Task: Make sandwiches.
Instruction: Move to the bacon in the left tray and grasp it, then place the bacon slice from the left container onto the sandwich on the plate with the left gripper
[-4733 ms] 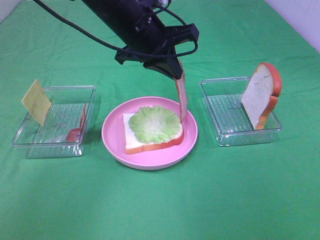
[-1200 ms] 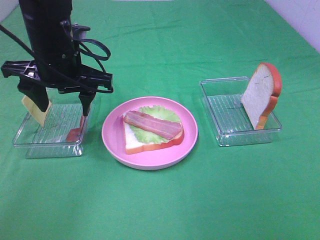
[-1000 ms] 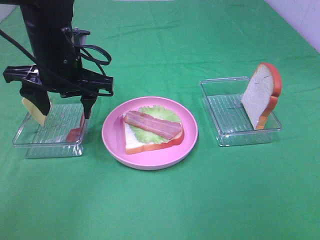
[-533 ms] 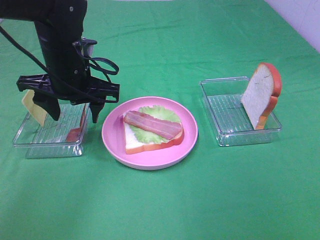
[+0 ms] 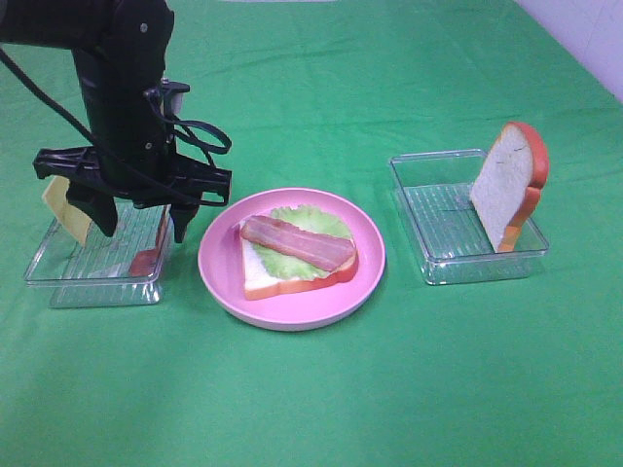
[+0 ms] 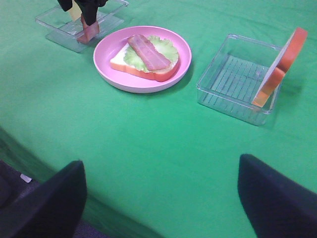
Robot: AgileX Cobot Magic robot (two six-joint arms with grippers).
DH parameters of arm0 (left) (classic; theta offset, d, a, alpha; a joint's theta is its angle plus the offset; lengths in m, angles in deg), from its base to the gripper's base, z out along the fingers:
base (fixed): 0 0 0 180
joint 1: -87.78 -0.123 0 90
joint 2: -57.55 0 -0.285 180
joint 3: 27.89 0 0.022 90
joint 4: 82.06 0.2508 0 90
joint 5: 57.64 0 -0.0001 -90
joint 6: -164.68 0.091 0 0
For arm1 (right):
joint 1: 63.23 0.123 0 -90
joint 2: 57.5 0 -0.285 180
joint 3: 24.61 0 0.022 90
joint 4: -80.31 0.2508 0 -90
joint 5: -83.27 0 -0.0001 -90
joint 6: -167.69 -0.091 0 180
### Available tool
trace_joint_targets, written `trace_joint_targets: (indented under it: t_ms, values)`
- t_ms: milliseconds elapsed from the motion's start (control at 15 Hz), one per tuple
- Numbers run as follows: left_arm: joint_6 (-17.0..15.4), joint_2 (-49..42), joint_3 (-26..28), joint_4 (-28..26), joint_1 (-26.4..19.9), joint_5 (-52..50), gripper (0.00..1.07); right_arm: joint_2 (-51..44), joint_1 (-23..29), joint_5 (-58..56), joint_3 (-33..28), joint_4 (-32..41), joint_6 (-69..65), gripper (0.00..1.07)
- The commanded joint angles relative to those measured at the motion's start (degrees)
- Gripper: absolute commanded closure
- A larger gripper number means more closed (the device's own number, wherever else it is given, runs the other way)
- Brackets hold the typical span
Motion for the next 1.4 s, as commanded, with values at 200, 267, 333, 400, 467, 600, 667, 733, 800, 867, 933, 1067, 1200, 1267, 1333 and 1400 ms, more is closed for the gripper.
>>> trace_joint_targets:
  t_ms: [200,267,333,400,467,600,667,733,800,867,933,1067,1200,1267,1333,1400]
  values:
    - [-0.46,0.40,-0.34,0.17,0.11,-0.06,0.53,-1.32,-0.11,0.34,-0.17,0.23,0.34,0.31]
    - [-0.46,0.40,-0.34,0.17,0.11,-0.23,0.62,-1.32,-0.11,0.34,-0.17,0.23,0.34,0.31]
    - [-0.46,0.40,-0.34,0.17,0.11,-0.23,0.67,-1.32,-0.11,0.34,-0.17,0.23,0.34,0.31]
    - [-0.46,0.40,-0.34,0.17,0.11,-0.34,0.74,-1.32,-0.11,0.34,-0.17,0.23,0.34,0.31]
    - [-0.40,0.40,-0.34,0.17,0.11,-0.34,0.80,-1.32,-0.11,0.34,-0.17,0.23,0.34,0.31]
    - [-0.23,0.40,-0.34,0.52,0.11,-0.46,0.92,-1.32,-0.11,0.34,-0.17,0.23,0.34,0.31]
    - [-0.23,0.40,-0.34,0.74,0.11,-0.46,0.99,-1.32,-0.11,0.34,-0.17,0.23,0.34,0.31]
    - [-0.23,0.40,-0.34,0.86,0.11,-0.46,1.03,-1.32,-0.11,0.34,-0.17,0.23,0.34,0.31]
    - [-0.11,0.40,-0.34,1.03,0.11,-0.46,1.07,-1.32,-0.11,0.34,-0.17,0.23,0.34,0.31]
    - [-0.06,0.40,-0.34,1.20,0.11,-0.46,1.07,-1.32,-0.11,0.34,-0.17,0.23,0.34,0.31]
    - [0.40,0.40,-0.34,1.20,0.11,-0.46,1.07,-1.32,-0.11,0.34,-0.17,0.23,0.34,0.31]
    - [2.41,0.40,0.46,0.06,0.17,0.34,1.07,-1.32,-0.11,0.34,-0.17,0.23,0.34,0.31]
    - [4.98,0.34,3.21,-3.04,0.23,2.01,1.07,-1.32,-0.11,0.34,-0.17,0.23,0.34,0.31]
    - [5.73,0.34,4.01,-3.72,0.23,2.52,1.07,-1.32,-0.11,0.34,-0.17,0.23,0.34,0.31]
    - [6.99,0.34,6.36,-4.76,0.23,4.13,1.07,-1.32,-0.11,0.34,-0.17,0.23,0.34,0.31]
    - [8.65,0.34,11.17,-4.98,0.34,7.22,1.07,-1.32,-0.11,0.34,-0.17,0.23,0.34,0.31]
